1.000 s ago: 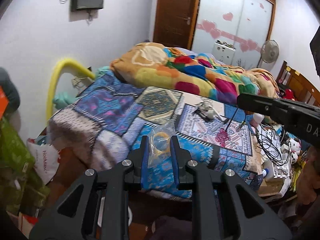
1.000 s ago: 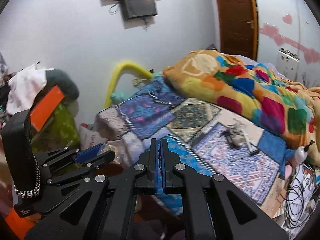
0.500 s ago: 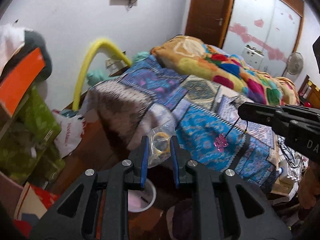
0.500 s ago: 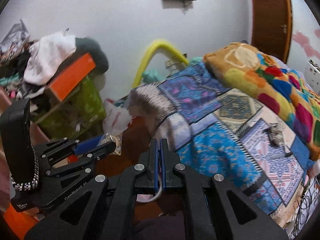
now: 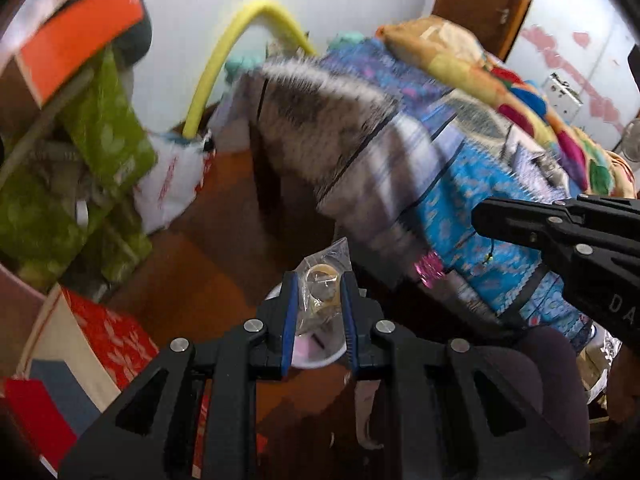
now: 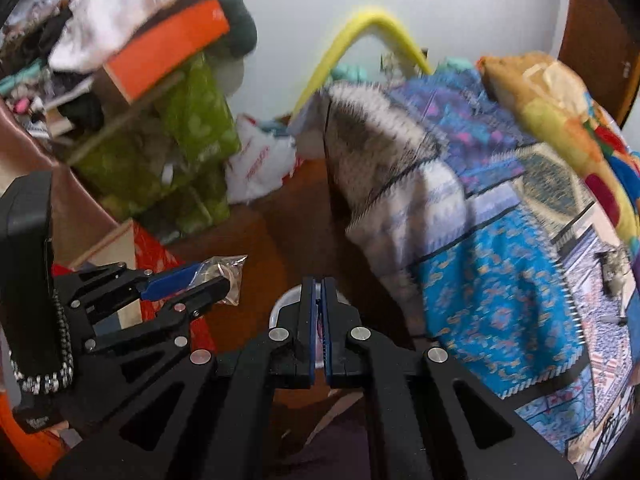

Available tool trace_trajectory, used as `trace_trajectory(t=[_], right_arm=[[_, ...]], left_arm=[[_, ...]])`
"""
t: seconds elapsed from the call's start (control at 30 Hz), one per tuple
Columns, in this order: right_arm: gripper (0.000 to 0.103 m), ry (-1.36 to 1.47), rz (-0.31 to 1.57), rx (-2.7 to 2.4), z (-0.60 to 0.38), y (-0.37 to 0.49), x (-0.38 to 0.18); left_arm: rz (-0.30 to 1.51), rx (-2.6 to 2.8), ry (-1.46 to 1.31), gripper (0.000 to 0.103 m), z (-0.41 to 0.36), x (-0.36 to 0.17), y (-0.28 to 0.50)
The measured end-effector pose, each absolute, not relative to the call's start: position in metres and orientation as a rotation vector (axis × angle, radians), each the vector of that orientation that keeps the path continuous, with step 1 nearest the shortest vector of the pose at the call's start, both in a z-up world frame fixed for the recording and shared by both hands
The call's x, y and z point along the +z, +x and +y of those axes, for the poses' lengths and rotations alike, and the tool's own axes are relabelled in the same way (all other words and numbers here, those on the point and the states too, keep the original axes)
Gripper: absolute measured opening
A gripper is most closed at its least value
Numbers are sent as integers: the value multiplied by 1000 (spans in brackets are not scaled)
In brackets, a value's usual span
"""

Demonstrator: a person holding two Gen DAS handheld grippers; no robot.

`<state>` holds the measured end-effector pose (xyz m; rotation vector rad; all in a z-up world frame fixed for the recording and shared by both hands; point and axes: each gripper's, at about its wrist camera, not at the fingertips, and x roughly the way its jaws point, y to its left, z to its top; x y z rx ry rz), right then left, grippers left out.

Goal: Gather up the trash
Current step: 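Carry the plastic bag in the left tool over the white bin, then open the left tool to drop the bag into the bin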

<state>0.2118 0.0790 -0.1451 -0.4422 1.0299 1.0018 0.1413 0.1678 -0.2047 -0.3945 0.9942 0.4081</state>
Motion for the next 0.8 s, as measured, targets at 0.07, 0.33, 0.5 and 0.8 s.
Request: trace_trajectory(t=[0.07, 0.33, 0.5, 0.8], right_arm=[[3, -471, 1073, 1000, 90, 211, -162], [3, -538, 1208, 991, 124, 213, -215], [6, -568, 1283, 997, 141, 218, -238], [44, -557, 1251, 938, 137, 236, -233]], left_arm=[[1027, 409, -429, 20, 173, -220, 141], [1158, 432, -501, 20, 186, -280, 145], [1186, 443, -518, 20, 195, -296, 148], [1209, 417, -506, 20, 200, -304, 169]])
